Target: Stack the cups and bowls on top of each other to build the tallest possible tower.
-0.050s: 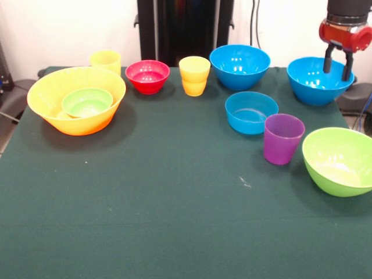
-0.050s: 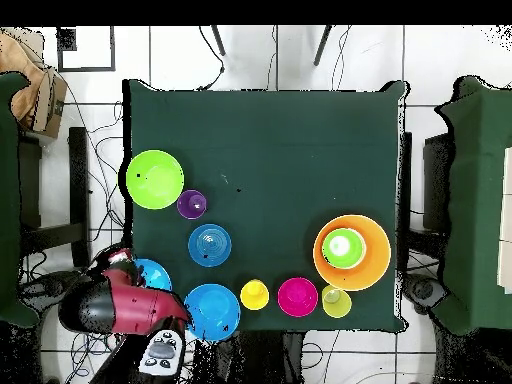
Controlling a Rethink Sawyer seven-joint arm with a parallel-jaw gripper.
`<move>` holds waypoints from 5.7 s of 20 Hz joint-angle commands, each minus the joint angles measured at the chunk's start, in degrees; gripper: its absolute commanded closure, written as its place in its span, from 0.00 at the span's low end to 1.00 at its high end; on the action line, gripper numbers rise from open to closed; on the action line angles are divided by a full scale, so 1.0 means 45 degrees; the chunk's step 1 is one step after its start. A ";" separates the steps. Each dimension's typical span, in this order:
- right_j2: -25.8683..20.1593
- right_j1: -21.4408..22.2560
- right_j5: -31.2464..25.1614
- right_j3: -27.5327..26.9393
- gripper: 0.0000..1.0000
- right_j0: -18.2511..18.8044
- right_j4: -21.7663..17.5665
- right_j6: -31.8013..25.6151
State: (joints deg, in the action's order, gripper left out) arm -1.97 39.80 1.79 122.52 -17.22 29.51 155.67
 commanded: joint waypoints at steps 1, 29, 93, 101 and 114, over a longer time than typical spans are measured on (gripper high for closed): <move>0.0063 -0.0501 -0.1333 -0.1094 0.00 -0.0517 0.1106 0.2071; 0.0523 0.0367 -0.2678 -0.1676 0.00 -0.0884 0.1872 0.2165; -0.0793 -0.1063 0.0471 -0.0796 0.00 -0.0145 0.1312 0.2026; -0.0498 -0.1591 0.0416 -0.1335 0.00 -0.0297 0.1481 0.1876; 0.0077 -0.2661 0.0396 -0.2322 0.00 -0.0764 0.1780 0.1789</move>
State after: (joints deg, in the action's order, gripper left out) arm -0.56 31.13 2.64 117.33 -19.95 34.43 155.67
